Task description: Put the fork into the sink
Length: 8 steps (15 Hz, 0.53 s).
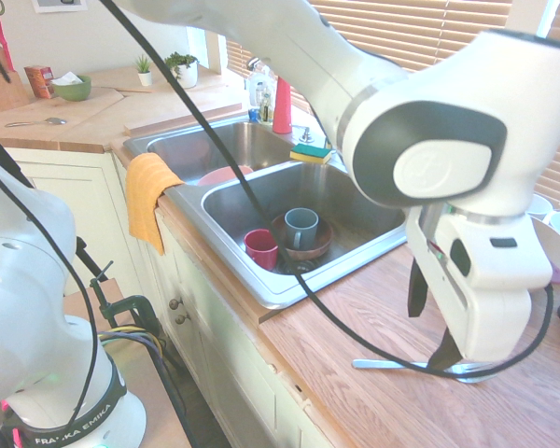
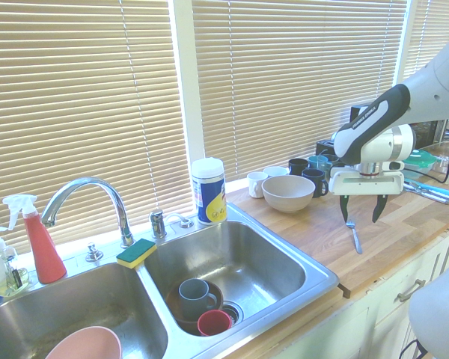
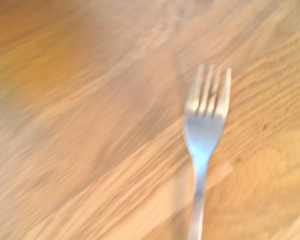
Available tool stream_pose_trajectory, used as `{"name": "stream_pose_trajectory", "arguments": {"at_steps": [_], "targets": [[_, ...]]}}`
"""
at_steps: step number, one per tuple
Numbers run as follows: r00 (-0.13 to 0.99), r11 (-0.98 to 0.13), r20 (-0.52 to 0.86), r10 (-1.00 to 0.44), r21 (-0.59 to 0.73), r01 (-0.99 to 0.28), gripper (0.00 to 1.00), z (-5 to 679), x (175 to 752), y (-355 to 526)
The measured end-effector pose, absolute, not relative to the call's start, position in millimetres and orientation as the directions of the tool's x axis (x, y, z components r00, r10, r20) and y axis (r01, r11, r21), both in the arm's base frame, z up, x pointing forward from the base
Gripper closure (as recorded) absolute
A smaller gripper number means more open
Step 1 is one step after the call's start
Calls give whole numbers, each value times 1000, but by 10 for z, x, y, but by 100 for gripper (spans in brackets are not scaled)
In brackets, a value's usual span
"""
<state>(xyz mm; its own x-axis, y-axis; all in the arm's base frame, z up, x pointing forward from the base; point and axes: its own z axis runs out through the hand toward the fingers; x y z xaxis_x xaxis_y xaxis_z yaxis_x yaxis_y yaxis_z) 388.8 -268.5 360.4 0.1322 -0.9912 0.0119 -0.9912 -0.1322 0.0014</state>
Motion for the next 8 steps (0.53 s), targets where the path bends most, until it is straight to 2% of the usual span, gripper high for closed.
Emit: {"name": "stream_pose_trajectory", "arguments": {"at_steps": [1, 8], "targets": [[129, -129, 8, -992, 3, -992, 100, 3541, 3877, -2729], [148, -148, 3, -989, -2, -989, 100, 3284, 3841, -2691]]}}
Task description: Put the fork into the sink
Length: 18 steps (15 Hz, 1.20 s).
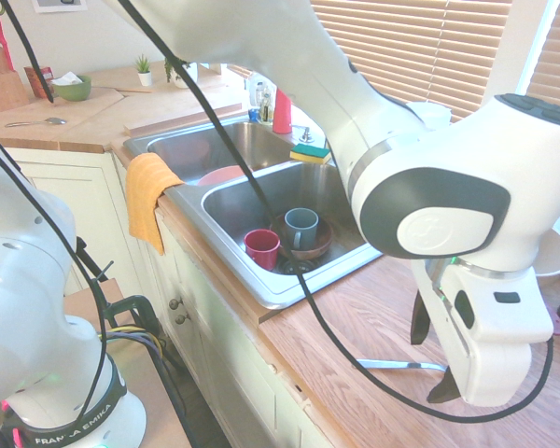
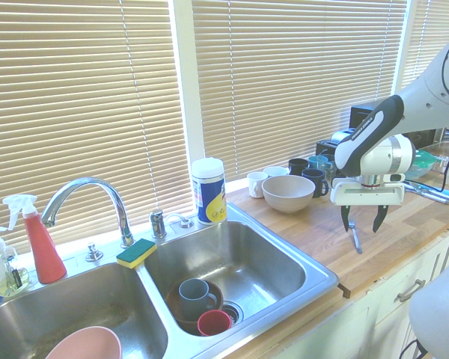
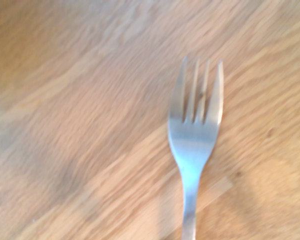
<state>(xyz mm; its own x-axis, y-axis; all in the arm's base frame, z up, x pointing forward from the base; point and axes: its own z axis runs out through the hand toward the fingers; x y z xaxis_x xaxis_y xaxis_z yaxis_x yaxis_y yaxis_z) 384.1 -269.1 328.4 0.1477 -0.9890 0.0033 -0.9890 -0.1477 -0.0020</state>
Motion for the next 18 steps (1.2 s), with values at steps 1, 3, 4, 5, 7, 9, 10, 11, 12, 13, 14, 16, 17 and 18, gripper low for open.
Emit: {"name": "stream_pose_trajectory", "arguments": {"at_steps": [1, 3, 4, 5, 7, 9, 10, 11, 12, 13, 14, 16, 17, 18], "targets": [[152, -152, 4, -988, -4, -988, 100, 3261, 3834, -2675], [160, -160, 3, -987, -9, -987, 100, 3248, 3839, -2654], [163, -163, 5, -987, -13, -986, 100, 3248, 3847, -2647], [165, -165, 10, -986, -19, -986, 100, 3250, 3854, -2644], [168, -169, 18, -986, -28, -985, 100, 3255, 3861, -2649], [174, -175, 22, -984, -35, -984, 100, 3223, 3846, -2637], [176, -177, 24, -984, -37, -984, 100, 3203, 3835, -2629], [177, -178, 27, -984, -40, -983, 100, 3188, 3829, -2622], [180, -181, 30, -983, -42, -983, 100, 3191, 3834, -2619], [185, -187, 33, -982, -45, -981, 100, 3194, 3845, -2610], [191, -193, 36, -981, -49, -980, 100, 3198, 3856, -2601], [203, -205, 40, -978, -53, -977, 100, 3199, 3859, -2603], [207, -209, 40, -978, -54, -977, 100, 3199, 3853, -2613], [209, -211, 40, -977, -54, -976, 100, 3199, 3844, -2626]]}}
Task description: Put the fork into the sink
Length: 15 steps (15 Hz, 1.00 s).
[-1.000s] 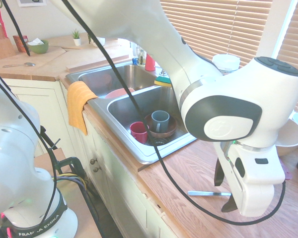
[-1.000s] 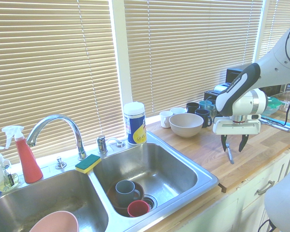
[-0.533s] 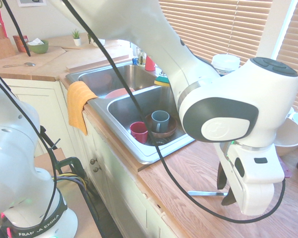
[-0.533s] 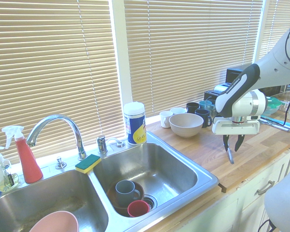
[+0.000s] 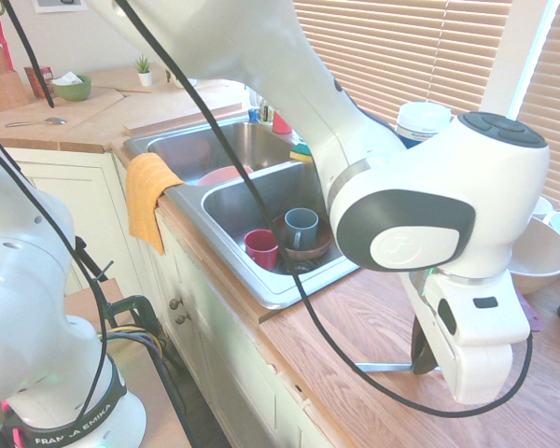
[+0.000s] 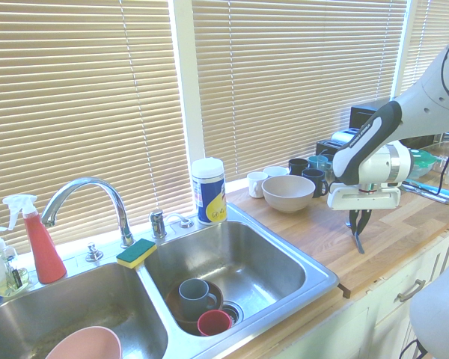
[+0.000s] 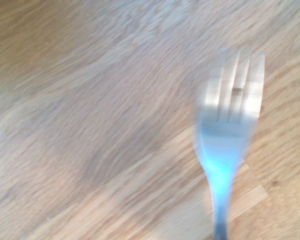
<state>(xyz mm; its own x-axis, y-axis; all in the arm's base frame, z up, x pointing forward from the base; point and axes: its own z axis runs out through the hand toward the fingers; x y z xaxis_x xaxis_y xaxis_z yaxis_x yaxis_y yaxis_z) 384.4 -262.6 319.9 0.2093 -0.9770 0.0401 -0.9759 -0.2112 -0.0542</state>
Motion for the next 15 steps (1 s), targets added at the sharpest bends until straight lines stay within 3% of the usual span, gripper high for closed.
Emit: {"name": "stream_pose_trajectory", "arguments": {"at_steps": [6, 10, 12, 15], "targets": [[216, -218, 37, -976, -81, -973, 100, 3254, 3856, -2665], [225, -232, 60, -972, -170, -958, 100, 4006, 4026, -2632], [271, -283, 81, -959, -213, -935, 100, 4518, 4128, -2414], [433, -451, 126, -892, -215, -866, 100, 4793, 4450, -1437]]}}
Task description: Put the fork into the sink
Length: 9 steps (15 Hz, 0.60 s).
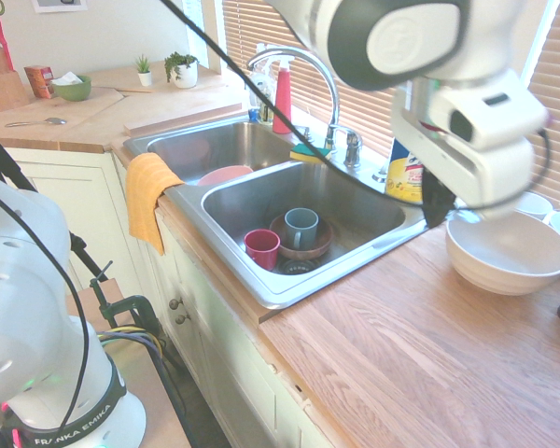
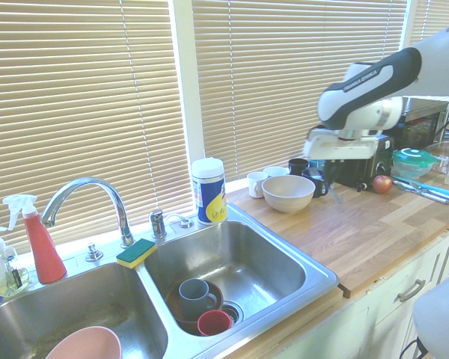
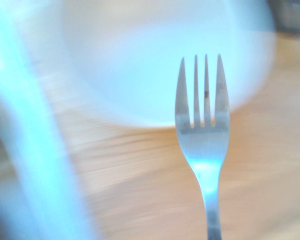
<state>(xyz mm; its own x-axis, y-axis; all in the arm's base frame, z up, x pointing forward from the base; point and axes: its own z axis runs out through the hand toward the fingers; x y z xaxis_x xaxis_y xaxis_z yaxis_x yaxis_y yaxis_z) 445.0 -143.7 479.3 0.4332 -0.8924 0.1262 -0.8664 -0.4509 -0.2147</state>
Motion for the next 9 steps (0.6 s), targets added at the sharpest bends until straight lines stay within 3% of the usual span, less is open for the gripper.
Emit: {"name": "stream_pose_trajectory", "arguments": {"at_steps": [5, 9], "targets": [[638, -655, 148, -756, -180, -734, 100, 4413, 4817, 232], [635, -649, 137, -760, -138, -748, 100, 3516, 5042, 696]]}}
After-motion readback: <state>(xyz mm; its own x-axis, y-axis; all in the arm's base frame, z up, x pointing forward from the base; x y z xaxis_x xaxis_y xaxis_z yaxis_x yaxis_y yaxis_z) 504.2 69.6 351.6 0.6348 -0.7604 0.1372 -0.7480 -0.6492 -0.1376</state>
